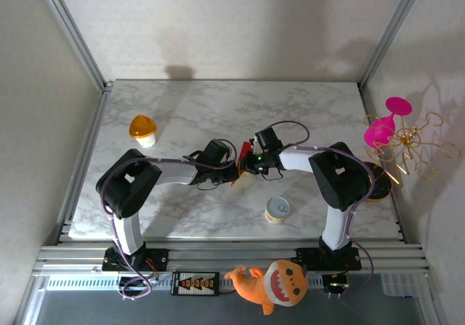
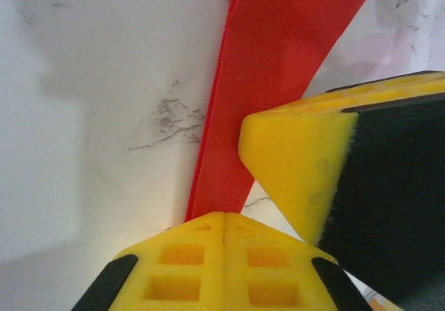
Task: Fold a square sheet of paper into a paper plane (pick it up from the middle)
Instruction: Fold the wing for the fifth time at the center of the table.
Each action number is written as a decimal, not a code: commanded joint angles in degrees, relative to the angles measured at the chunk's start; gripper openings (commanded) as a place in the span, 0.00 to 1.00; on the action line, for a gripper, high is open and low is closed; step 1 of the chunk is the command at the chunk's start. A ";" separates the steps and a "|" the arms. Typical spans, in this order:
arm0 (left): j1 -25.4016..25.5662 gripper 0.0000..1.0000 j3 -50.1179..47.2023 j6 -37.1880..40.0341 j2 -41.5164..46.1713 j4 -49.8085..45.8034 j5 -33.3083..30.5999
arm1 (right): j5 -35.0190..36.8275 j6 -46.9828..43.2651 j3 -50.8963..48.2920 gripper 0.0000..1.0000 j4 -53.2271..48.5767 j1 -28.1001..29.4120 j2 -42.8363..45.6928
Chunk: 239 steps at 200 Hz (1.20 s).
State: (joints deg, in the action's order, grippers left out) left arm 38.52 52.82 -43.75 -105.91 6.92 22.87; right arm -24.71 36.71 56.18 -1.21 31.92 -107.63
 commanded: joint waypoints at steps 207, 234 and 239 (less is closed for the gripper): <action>-0.47 0.00 -1.08 0.99 -1.71 -5.29 -3.76 | 1.16 -5.20 4.81 0.08 -2.48 -4.74 -3.17; -0.47 0.00 0.35 1.64 -0.43 -5.31 -3.54 | 1.17 -5.16 4.13 0.08 -2.72 -4.76 -3.90; -0.47 0.00 0.71 1.73 -0.07 -4.98 -3.24 | 1.30 -5.11 3.96 0.08 -2.87 -4.74 -3.98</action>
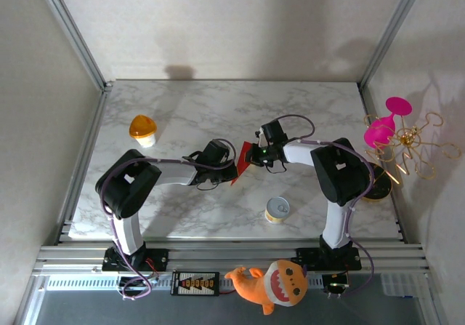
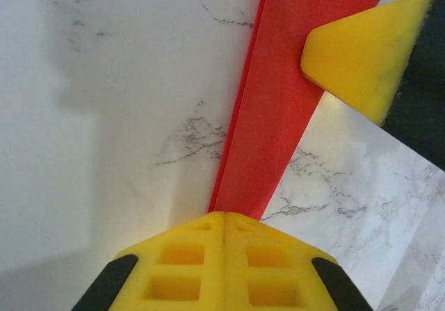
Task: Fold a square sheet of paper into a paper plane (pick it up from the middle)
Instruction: Fold the wing for the fifth time at the center of the table.
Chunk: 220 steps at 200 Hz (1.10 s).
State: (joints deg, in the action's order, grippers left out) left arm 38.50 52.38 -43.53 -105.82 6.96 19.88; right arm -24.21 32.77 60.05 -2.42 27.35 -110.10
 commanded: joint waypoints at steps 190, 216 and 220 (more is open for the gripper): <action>-0.27 0.00 3.10 -0.97 -5.01 -4.10 -0.92 | 0.32 -1.02 0.28 0.08 0.31 -1.22 -0.61; -0.27 0.00 2.14 -1.03 -5.08 -4.57 -1.07 | 1.32 -1.57 1.83 0.09 -0.21 -2.60 -1.84; -0.29 0.00 2.11 -1.03 -5.11 -4.61 -1.05 | 1.37 -1.57 1.98 0.08 -0.18 -2.77 -2.06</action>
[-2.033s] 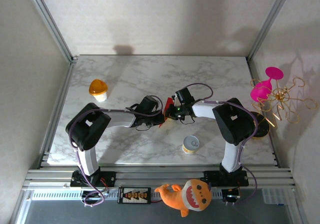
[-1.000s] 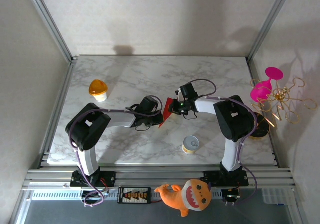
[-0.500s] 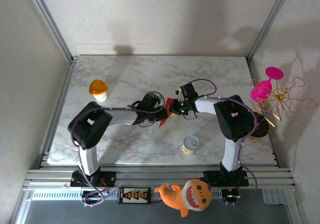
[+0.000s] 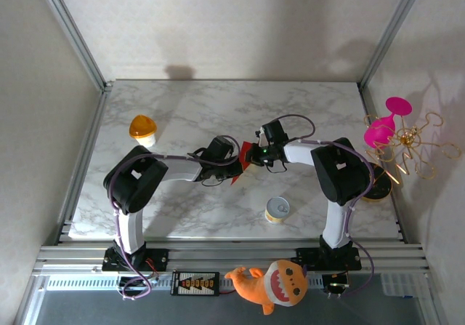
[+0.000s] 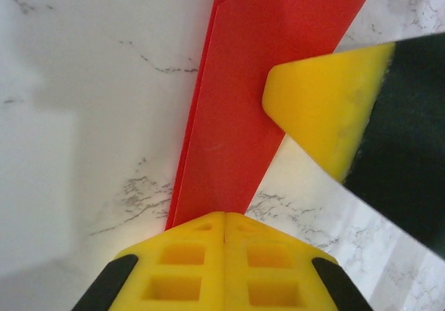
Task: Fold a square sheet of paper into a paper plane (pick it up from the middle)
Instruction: Fold the wing for the fifth time at the center of the table.
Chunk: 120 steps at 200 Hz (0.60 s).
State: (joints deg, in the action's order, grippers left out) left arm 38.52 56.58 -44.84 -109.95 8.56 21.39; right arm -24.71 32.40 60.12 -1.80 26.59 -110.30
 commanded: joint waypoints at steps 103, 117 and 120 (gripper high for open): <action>-0.29 0.00 -5.24 0.31 -0.75 -6.21 -2.08 | 5.08 -1.38 5.39 0.08 1.18 -10.08 -7.15; -0.29 0.00 -5.51 0.35 -0.92 -6.10 -1.93 | 5.13 -1.60 6.26 0.08 1.02 -10.97 -7.77; -0.37 0.00 -5.51 0.37 -0.96 -6.10 -1.96 | 5.30 -1.61 6.44 0.09 0.95 -11.13 -7.89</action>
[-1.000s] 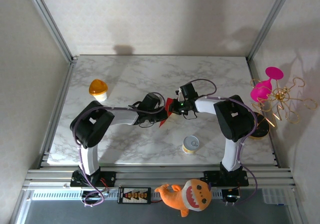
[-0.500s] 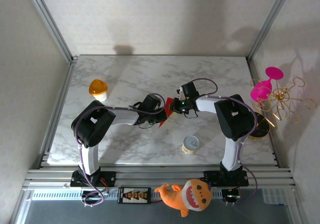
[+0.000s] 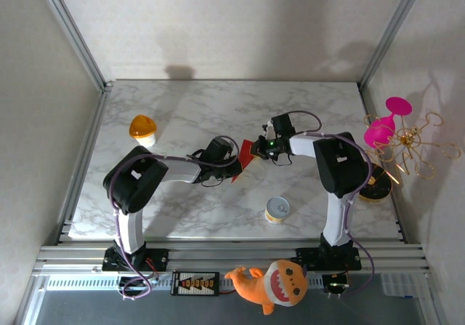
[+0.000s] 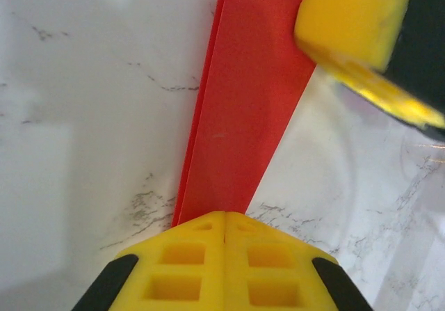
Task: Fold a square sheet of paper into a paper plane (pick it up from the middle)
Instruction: Fold the wing for the fifth time at the center of the table.
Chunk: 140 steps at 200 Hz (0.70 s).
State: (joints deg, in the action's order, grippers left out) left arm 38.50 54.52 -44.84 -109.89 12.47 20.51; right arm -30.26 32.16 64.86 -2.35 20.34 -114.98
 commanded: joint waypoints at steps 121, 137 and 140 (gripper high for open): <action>-0.27 0.00 -1.81 1.52 -1.21 -10.36 0.14 | 19.91 -2.19 1.82 0.10 1.19 -6.32 4.12; -0.27 0.00 -1.29 1.77 -1.21 -10.51 0.37 | 20.13 -2.61 -0.30 0.10 2.49 -5.45 7.94; -0.27 0.00 -1.20 1.86 -1.14 -10.58 0.40 | 20.14 -2.68 -0.72 0.10 2.64 -5.22 8.61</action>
State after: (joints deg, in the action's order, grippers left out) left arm 38.50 54.46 -44.56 -109.86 12.62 20.73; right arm -15.49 30.85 66.67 -1.74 15.16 -113.12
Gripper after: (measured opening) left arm 0.045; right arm 0.099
